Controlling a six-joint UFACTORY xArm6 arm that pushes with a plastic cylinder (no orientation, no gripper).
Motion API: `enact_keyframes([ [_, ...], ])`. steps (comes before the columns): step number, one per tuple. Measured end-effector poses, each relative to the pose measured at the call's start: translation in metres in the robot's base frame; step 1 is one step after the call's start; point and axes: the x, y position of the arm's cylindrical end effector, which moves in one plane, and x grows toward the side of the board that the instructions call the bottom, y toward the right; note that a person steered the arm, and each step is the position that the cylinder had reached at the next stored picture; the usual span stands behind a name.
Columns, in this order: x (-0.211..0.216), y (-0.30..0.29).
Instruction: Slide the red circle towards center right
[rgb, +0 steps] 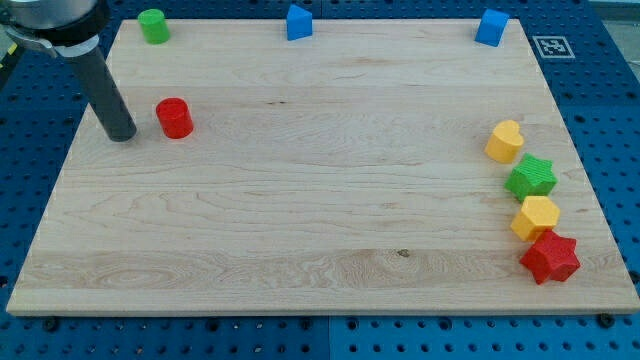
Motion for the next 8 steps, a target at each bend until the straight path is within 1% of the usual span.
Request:
enact_keyframes([
  [1, 0.000, 0.021],
  [2, -0.001, 0.083],
  [3, -0.011, 0.122],
  [4, -0.015, 0.103],
  [5, -0.018, 0.069],
  [6, -0.041, 0.067],
  [7, -0.045, 0.075],
  [8, -0.046, 0.107],
])
